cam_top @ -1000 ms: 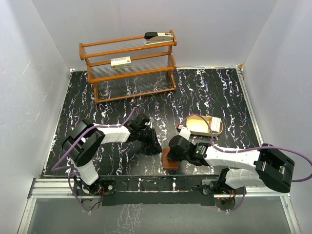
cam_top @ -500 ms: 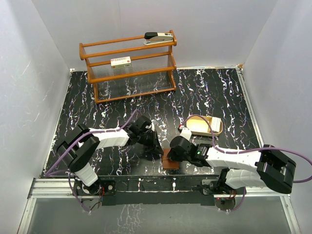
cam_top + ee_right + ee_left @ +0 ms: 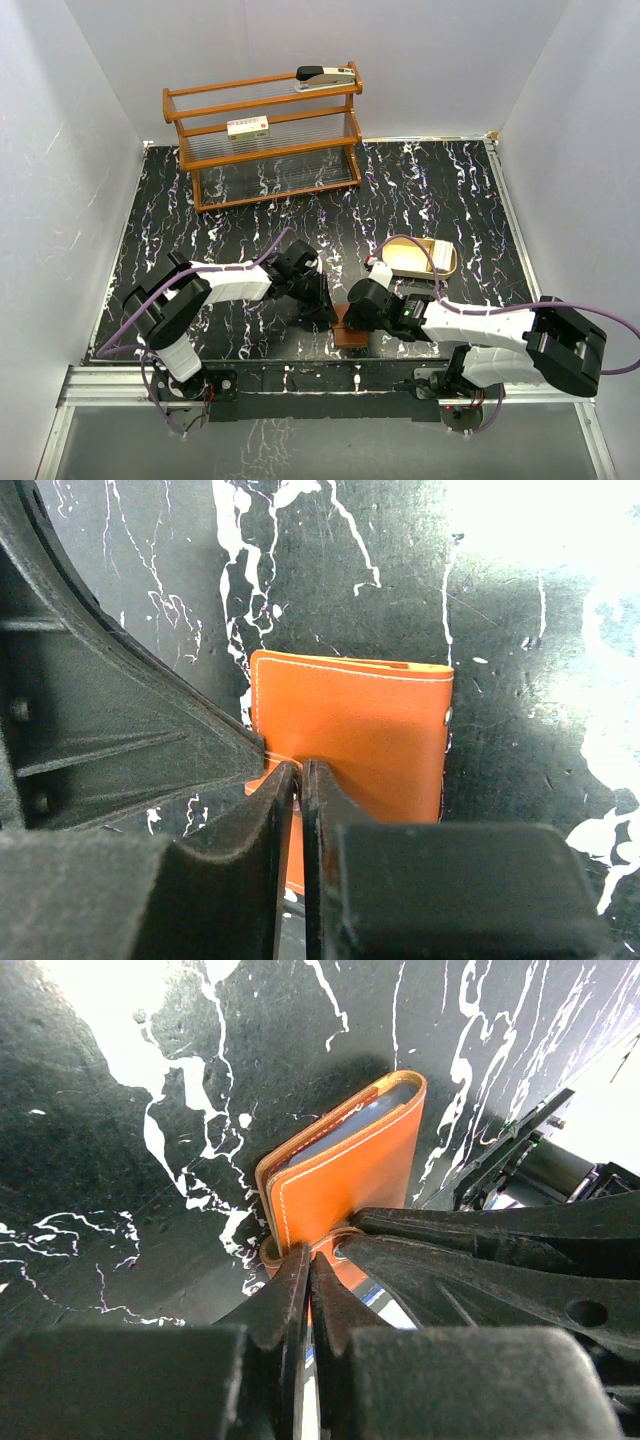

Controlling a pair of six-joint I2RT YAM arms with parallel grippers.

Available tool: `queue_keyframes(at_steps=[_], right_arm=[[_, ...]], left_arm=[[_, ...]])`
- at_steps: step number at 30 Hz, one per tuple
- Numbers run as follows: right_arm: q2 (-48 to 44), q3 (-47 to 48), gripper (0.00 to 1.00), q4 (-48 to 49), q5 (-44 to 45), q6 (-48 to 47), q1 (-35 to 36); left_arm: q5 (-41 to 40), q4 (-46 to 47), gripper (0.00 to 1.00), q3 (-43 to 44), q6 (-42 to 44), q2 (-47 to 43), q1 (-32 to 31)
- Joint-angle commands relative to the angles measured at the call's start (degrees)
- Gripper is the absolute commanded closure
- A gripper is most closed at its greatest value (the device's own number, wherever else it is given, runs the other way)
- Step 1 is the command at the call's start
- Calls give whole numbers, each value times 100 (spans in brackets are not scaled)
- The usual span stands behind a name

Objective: Put the credit cards into the card holder
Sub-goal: Close the card holder at the center of the board.

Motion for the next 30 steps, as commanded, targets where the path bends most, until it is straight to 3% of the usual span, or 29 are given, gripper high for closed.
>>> queue_keyframes(at_steps=[1,30], right_arm=[[123,125,89,-744,112,-165,-24],[-234,-163,100,-857,-178,-142,-15]], left_arm=[[-409,-584,100,106,205,124,-103],[-737,-786,96,254,173,214,-182]])
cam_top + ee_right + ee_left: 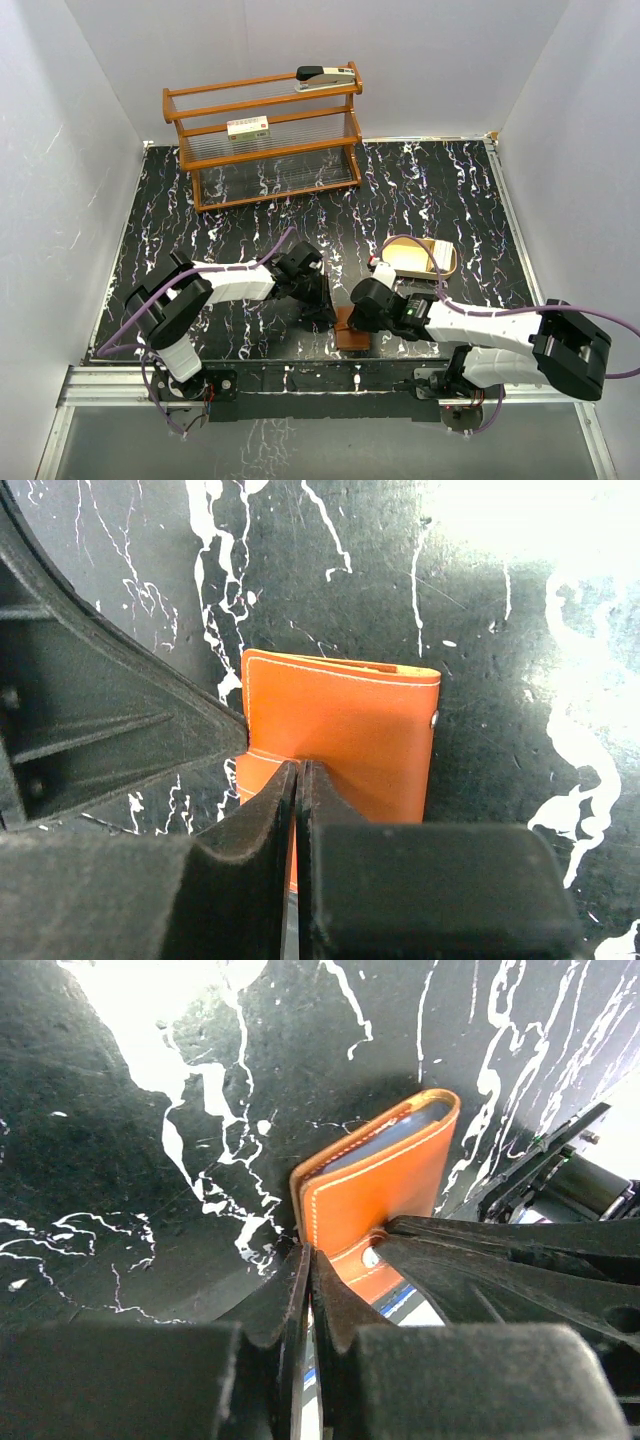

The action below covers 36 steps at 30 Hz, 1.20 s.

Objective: Put the credit cards into the card holder
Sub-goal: Close the card holder at the center of the board.

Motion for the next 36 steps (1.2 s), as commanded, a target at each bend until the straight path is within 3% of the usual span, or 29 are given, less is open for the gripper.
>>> queue_keyframes(at_steps=[1,14,21,30,36], right_arm=[[-188,-286,100,-406,-122,-92,15],[-301,-459,97,-238,-219,-200,15],[-514,-674,98,-123,-221,-127,24],[-635,-771,98,-94,-242,-103,26],[-594,-743,97,-68,-241,-121,28]], left_arm=[[-308,-447,96,52,47,181,-31],[-591,-700,94,206,-40,-57,-30],[48,-23,89,54,-290,-572,-70],[474,702,90,-103,-496,-9,-426],[86,238,94,-31,-314,125,-473]])
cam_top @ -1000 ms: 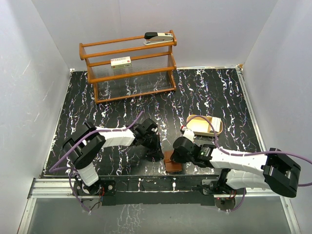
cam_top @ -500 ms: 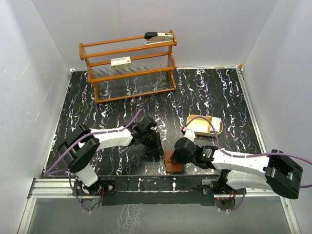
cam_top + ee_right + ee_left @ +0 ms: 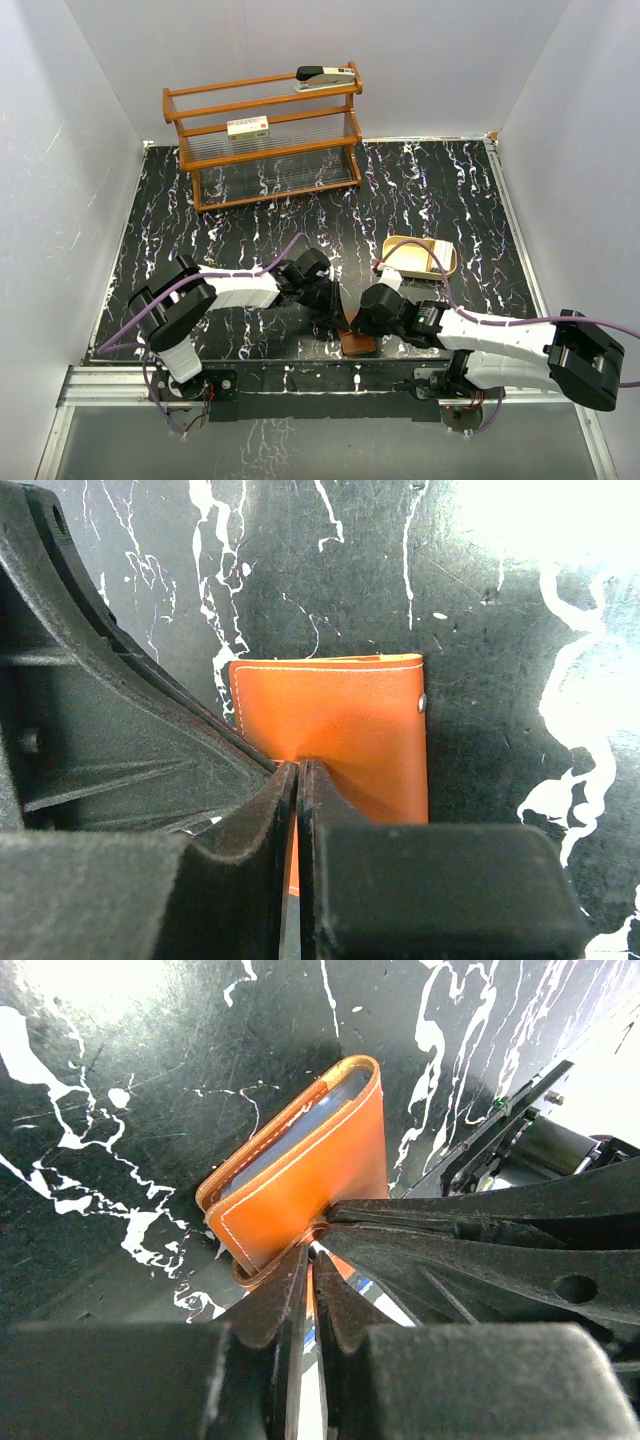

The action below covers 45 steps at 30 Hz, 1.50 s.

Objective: Put the credit cards into the card holder
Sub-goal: Close the card holder at the center of the board.

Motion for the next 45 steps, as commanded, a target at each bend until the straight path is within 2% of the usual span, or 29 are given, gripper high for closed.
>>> queue_keyframes(at_steps=[1,9,16,29,45], right_arm=[[61,-158,97,-376,-44,-109,33],[-71,114,86,-621,-123,-144,35],[-118,301,88,-873,-170,-163,35],[328,190,91,-692,-313,-156,34],[145,19,94,-943,-255,-49,35]], left_arm=[[-246,-465,95,56,156,55,-36],[-630,-980,94,150,306,0,-128],[-860,-1220,94,326,421,13,-243],[-823,-1255,94,470,465,86,-345],[-1276,-2285,98,1213,551,596,-755]])
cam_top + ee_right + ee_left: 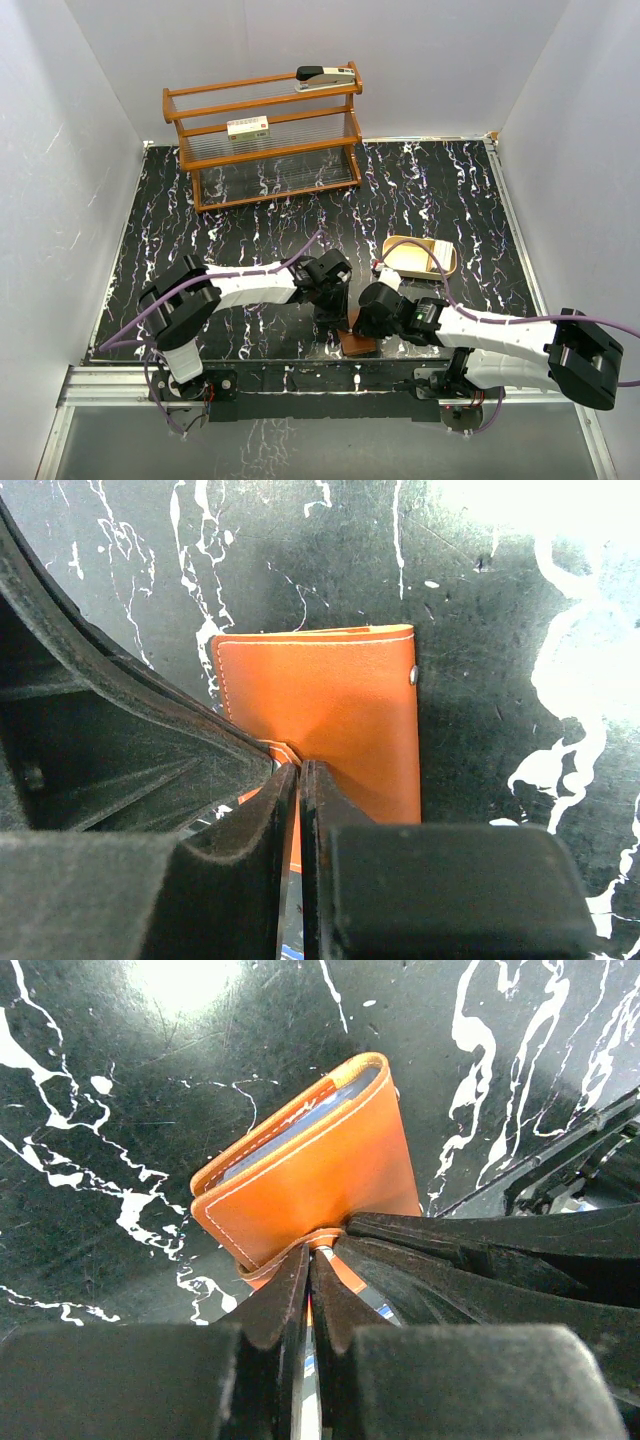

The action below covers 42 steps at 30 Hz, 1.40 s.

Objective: Put the credit cards into the card holder
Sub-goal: Close the card holder at the center of the board, then move the card holder to the center of the board.

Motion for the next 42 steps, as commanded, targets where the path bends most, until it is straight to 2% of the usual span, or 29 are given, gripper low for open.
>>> queue_keyframes(at_steps=[1,14,21,26,29,33,38,42], right_arm=[[70,-217,94,-410,-52,-32,31],[60,-297,94,-324,191,49,32],[-61,-341,93,-368,383,126,34],[-32,-372,94,-296,419,118,34],[58,-523,92,188,208,137,35],[340,-435,92,346,278,171,34],[853,-213,92,852,495,71,35],[1678,388,92,1010,802,-204,19]], left_arm=[[-248,-589,98,126,60,360,-279],[-715,-1139,99,443,84,815,-406],[-599,-902,96,425,-64,404,-282],[-205,-449,86,127,-171,-240,207],[-46,-277,84,-37,-187,-762,616],[-66,-394,80,-100,-34,-1362,1170],[47,-658,79,-317,337,-1667,2004],[97,-736,77,-473,599,-1887,2526]])
